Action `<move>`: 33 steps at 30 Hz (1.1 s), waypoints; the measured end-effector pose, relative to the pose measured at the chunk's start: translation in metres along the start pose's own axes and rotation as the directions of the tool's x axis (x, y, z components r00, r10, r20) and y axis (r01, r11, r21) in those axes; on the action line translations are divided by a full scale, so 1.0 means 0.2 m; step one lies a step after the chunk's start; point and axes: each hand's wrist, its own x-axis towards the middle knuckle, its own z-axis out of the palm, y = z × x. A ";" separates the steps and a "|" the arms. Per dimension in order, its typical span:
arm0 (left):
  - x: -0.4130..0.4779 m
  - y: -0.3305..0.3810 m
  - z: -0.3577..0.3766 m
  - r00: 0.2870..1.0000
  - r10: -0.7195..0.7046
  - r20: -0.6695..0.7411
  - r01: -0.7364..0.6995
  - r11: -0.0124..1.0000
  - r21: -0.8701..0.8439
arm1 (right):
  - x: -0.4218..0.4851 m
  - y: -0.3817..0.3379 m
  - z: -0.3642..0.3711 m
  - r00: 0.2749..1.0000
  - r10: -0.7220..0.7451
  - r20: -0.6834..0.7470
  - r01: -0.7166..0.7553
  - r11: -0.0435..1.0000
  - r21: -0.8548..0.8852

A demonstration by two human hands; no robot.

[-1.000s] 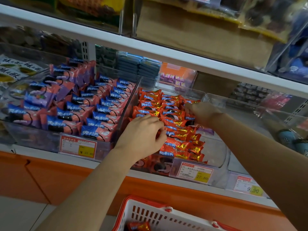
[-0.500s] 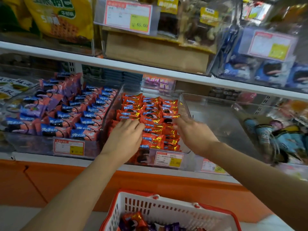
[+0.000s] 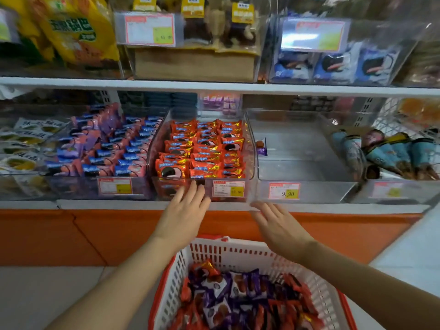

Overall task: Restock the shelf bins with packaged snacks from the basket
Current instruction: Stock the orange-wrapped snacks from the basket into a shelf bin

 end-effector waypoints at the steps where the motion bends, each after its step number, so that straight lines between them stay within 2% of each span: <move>1: -0.03 0.04 0.00 0.999 0.032 -0.007 -0.032 0.999 0.007 | -0.05 -0.01 0.04 1.000 0.004 0.012 -0.004 1.000 0.014; 3: -0.12 0.12 0.01 0.995 0.094 -0.014 -0.094 0.996 -0.002 | -0.15 -0.01 0.13 0.996 0.048 0.082 -0.049 0.999 0.019; 6: -0.27 0.25 0.11 0.990 0.139 0.037 -0.134 0.984 -0.114 | -0.30 -0.03 0.21 0.965 0.157 0.208 -0.174 0.983 0.063; 10: -0.47 0.44 0.26 0.952 0.082 0.296 -0.020 0.978 -0.208 | -0.54 -0.13 0.39 0.900 0.210 0.382 -0.315 0.918 0.239; 12: -0.54 0.54 0.33 0.876 0.097 0.473 0.026 0.969 -0.246 | -0.64 -0.21 0.48 0.875 0.157 0.457 -0.340 0.873 0.351; 14: -0.60 0.63 0.38 0.783 0.108 0.612 0.098 0.951 -0.293 | -0.73 -0.28 0.53 0.812 0.062 0.580 -0.361 0.834 0.417; 16: -0.65 0.72 0.42 0.734 0.126 0.668 0.132 0.937 -0.322 | -0.78 -0.34 0.54 0.743 -0.045 0.668 -0.358 0.816 0.453; 19: -0.73 0.83 0.46 0.646 0.183 0.741 0.169 0.913 -0.372 | -0.83 -0.41 0.53 0.688 -0.145 0.711 -0.346 0.795 0.497; 22: -0.75 0.90 0.49 0.626 0.204 0.753 0.206 0.887 -0.412 | -0.82 -0.45 0.53 0.653 -0.144 0.744 -0.327 0.832 0.448; 27: -0.74 0.97 0.49 0.615 0.128 0.778 0.305 0.872 -0.384 | -0.80 -0.44 0.49 0.651 -0.136 0.747 -0.280 0.872 0.402; 33: -0.76 0.94 0.49 0.557 0.078 0.827 0.426 0.828 -0.365 | -0.76 -0.45 0.44 0.646 -0.118 0.754 -0.265 0.892 0.367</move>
